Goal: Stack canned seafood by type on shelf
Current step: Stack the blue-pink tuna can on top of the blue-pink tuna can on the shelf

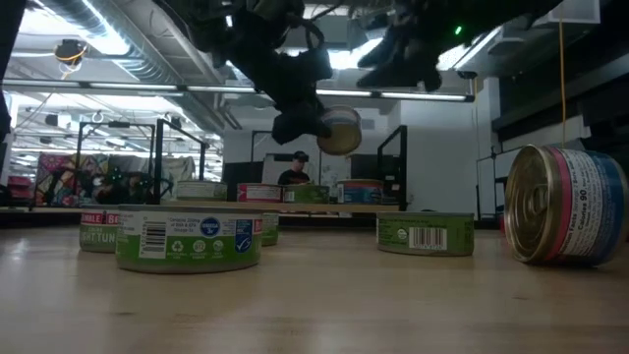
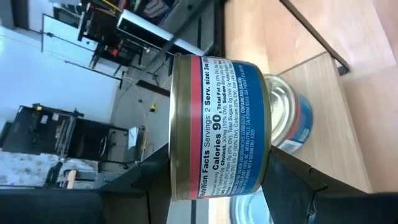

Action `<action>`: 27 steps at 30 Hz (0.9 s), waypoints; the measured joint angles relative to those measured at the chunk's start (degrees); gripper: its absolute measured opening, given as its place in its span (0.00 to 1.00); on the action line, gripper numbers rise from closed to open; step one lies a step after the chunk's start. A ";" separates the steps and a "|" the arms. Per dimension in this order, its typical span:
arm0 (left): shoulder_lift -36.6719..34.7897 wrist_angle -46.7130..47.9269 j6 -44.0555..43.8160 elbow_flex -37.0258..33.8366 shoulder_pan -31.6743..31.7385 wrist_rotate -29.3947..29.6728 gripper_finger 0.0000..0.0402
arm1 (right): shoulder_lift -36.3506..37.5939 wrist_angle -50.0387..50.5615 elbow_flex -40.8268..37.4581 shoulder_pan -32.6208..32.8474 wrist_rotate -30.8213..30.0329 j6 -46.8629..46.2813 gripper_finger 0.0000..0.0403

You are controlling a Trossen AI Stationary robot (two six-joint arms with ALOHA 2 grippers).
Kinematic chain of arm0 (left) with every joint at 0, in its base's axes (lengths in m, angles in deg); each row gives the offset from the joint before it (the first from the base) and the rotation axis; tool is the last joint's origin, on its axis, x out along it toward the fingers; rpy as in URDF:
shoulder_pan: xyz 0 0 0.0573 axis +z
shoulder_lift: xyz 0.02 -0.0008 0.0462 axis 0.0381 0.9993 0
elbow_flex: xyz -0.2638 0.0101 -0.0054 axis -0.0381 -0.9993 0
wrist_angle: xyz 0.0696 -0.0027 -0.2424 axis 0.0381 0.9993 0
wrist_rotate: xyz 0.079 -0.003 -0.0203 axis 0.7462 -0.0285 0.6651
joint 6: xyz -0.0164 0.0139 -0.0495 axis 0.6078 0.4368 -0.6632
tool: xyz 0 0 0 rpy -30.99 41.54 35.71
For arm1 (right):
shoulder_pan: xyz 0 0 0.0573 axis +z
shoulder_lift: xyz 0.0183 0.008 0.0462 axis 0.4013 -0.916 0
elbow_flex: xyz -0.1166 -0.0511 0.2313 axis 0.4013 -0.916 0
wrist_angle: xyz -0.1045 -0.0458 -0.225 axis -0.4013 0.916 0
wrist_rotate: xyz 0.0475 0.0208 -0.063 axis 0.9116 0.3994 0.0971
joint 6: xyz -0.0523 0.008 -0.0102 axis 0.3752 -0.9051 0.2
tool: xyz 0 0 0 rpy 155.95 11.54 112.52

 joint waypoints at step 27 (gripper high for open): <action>11.53 -11.43 6.37 0.11 1.84 -0.06 0.55 | 10.06 8.79 0.00 9.86 -5.54 -2.83 0.80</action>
